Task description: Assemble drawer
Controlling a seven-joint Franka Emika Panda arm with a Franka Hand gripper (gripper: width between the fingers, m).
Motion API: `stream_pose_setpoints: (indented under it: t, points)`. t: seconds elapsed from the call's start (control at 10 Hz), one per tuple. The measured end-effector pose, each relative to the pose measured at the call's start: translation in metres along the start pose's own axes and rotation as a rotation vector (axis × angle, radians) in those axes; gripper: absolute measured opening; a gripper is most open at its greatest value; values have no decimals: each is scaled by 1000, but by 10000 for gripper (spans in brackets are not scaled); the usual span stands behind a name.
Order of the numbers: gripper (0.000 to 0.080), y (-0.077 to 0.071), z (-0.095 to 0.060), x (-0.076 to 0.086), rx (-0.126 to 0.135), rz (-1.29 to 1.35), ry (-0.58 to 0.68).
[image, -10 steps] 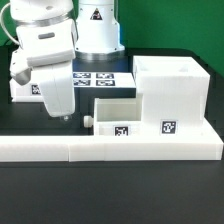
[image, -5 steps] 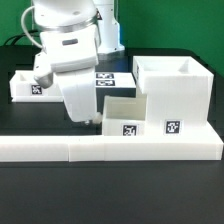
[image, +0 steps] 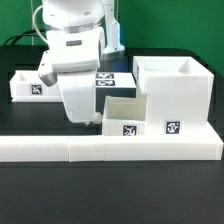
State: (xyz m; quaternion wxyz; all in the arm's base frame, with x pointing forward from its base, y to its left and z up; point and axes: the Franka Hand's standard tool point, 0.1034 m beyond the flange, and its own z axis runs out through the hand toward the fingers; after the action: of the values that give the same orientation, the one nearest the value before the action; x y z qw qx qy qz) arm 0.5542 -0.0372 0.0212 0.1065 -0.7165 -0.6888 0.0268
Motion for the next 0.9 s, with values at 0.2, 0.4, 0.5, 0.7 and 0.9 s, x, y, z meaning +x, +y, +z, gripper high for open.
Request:
stream_pose_setpoints:
  t: [0.2,0.4,0.5,0.7,0.9]
  points:
    - [649,0,0,-1,2,-30,1]
    - [649,12,-10,-3,-2,-127,-9]
    - [649,18,-16,-2,5,-160,-33]
    - [649,24,-24,6,-17,-120,-46]
    - [649,23,-22,5,-13,-122,-45]
